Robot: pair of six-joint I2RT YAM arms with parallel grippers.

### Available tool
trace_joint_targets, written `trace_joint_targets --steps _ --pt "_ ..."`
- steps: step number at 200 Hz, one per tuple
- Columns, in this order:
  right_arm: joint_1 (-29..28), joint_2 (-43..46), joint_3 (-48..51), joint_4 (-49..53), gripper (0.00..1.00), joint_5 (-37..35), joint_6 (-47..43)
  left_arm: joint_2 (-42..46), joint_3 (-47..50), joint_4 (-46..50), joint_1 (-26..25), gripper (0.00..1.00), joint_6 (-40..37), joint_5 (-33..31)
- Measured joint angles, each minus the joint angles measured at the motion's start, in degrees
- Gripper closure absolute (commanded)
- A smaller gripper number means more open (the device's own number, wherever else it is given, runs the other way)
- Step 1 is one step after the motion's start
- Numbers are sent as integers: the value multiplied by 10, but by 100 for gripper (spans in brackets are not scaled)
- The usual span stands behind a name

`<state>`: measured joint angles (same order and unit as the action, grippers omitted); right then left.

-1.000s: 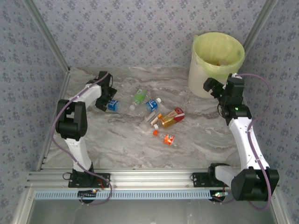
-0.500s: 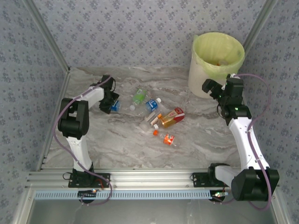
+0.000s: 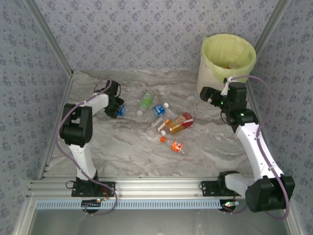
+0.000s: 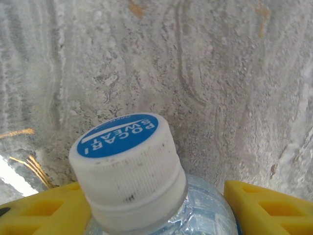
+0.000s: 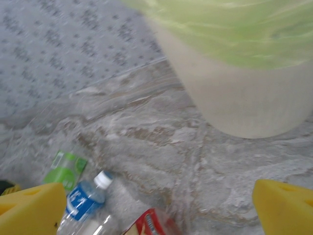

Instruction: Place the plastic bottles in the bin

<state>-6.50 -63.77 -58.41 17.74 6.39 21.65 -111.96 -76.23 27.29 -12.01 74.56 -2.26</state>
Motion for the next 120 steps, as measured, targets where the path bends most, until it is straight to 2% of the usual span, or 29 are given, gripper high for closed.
trace_joint_targets --steps 45,72,120 --pt "-84 -8 5 -30 0 8 -13 95 65 -28 0 54 -106 -32" --pt "-125 -34 13 -62 0 25 14 166 80 -44 -1 56 -170 -33" --pt "-200 -110 13 -122 0 53 76 257 85 -65 -46 56 -264 -13"
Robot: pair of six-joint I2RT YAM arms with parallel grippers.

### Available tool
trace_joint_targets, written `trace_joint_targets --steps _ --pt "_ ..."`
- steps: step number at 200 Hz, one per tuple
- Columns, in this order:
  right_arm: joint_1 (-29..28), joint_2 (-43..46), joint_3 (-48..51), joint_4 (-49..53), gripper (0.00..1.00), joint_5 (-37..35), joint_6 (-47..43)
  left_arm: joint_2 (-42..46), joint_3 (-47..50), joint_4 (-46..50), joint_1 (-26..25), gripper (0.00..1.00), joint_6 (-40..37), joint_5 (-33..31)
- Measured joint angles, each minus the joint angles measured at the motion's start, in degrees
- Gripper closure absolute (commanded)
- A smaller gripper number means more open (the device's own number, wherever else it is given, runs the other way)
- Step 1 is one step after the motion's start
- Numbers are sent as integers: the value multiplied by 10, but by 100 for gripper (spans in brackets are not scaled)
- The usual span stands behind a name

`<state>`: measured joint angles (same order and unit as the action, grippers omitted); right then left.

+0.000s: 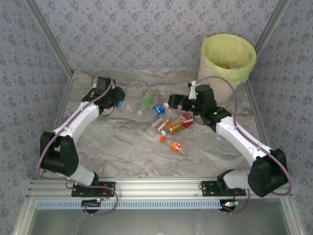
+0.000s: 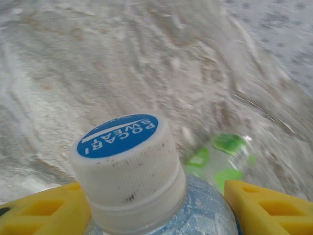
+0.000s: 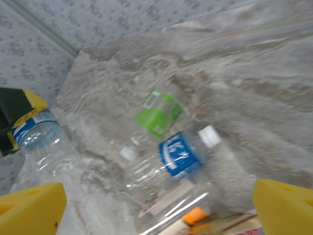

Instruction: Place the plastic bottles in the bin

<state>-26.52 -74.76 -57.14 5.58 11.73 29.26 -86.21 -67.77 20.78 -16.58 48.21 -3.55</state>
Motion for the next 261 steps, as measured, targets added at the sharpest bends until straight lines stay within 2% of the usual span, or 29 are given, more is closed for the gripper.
trace_joint_targets --steps 42,69,134,190,205,237,249,261 --pt "-41 -60 -27 -40 0 72 25 40 9 -39 -27 56 -50 85" --pt "-56 -83 -31 -70 0 117 32 44 9 -50 -39 55 -79 119" --pt "-92 -115 -39 -151 0 179 40 44 -8 -82 -48 55 -105 173" --pt "-109 -189 -74 -196 0 229 46 43 -9 -106 -65 55 -107 198" --pt "-116 -207 -82 -201 4 239 46 42 -10 -108 -69 55 -107 205" --pt "-122 -223 -88 -219 24 248 45 31 -12 -117 -76 53 -107 212" --pt "-121 -224 -88 -221 35 247 47 26 -12 -117 -77 51 -107 215" --pt "-118 -225 -88 -217 42 246 49 25 -12 -119 -78 43 -106 220"
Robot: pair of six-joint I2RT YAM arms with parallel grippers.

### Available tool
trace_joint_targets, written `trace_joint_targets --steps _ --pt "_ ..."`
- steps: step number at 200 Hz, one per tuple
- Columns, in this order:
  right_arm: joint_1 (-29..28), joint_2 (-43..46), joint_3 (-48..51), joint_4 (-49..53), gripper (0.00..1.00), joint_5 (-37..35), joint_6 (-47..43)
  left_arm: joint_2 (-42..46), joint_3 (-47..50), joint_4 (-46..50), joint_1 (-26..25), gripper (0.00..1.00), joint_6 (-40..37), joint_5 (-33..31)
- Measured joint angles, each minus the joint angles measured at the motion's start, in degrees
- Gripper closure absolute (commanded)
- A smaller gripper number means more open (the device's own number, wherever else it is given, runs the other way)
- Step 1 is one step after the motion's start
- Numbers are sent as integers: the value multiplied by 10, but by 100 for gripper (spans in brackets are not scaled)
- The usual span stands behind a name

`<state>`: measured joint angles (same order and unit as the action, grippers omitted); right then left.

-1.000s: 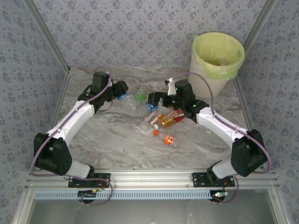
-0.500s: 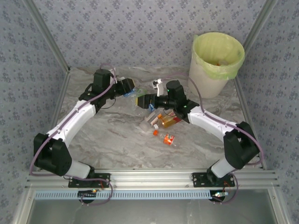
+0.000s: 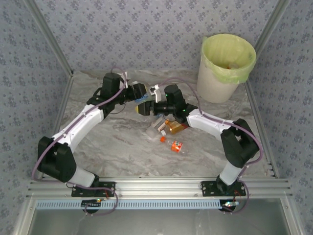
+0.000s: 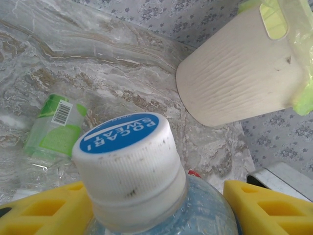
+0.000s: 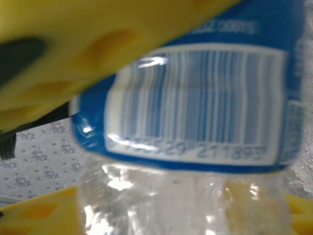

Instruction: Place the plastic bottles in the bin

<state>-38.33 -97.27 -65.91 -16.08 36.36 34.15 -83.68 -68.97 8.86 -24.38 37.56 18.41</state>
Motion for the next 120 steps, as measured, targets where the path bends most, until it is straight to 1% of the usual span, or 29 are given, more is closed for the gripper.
trace_joint_targets --steps 20,32,43,57,69,90,120 --pt "2 0 0 2 46 0 -6 0 0 -2 0 18 -1 1" --pt "2 3 2 8 48 -3 -10 0 0 -2 0 9 0 7" --pt "4 9 7 17 48 -8 -17 0 0 -2 0 3 -5 12" --pt "8 21 12 35 49 -16 -28 5 0 -3 0 1 -1 13" --pt "10 34 16 57 49 -26 -40 16 5 -9 0 0 2 13" --pt "16 55 22 97 50 -47 -64 62 29 -26 3 1 11 0" --pt "41 80 36 144 50 -68 -86 144 82 -48 8 1 22 -63"
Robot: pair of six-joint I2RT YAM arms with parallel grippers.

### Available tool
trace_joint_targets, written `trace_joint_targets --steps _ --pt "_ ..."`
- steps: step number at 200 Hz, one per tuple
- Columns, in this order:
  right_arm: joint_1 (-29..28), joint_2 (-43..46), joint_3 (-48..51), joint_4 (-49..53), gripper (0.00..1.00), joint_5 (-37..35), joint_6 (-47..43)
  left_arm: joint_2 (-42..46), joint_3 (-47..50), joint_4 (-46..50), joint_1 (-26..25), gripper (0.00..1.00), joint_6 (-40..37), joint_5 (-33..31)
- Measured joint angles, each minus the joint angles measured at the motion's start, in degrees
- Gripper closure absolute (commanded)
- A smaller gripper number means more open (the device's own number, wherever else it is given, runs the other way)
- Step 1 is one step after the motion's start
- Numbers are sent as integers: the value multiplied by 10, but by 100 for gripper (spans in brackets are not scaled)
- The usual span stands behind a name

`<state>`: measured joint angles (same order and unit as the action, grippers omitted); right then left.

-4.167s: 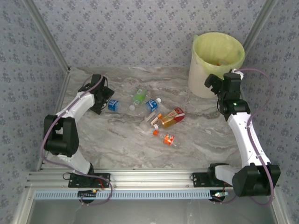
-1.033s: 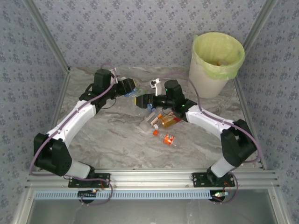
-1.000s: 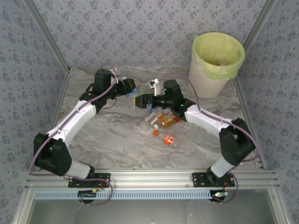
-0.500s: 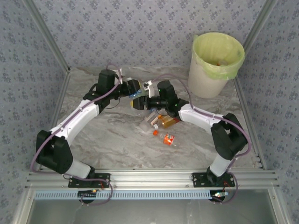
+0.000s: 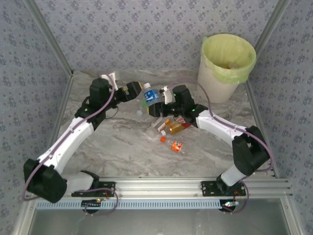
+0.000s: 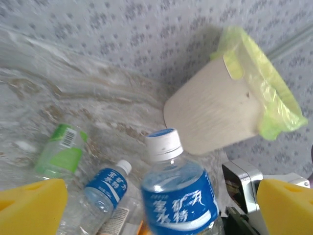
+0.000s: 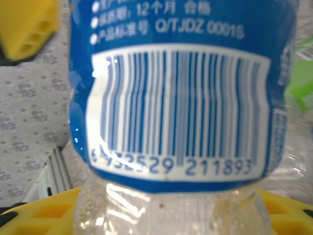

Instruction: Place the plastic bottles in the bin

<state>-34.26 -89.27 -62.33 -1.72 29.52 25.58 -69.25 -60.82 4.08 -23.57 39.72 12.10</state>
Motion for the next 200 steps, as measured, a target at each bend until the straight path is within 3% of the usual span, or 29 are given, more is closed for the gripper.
trace_joint_targets --steps 83,147,200 --pt "106 57 -49 117 51 -76 -80 116 139 5 16 0 0 -172" --pt "183 54 -176 142 49 -167 -94 143 156 71 17 1 -2 -208" --pt "246 -7 -328 179 49 -252 -109 141 156 105 19 1 0 -207"
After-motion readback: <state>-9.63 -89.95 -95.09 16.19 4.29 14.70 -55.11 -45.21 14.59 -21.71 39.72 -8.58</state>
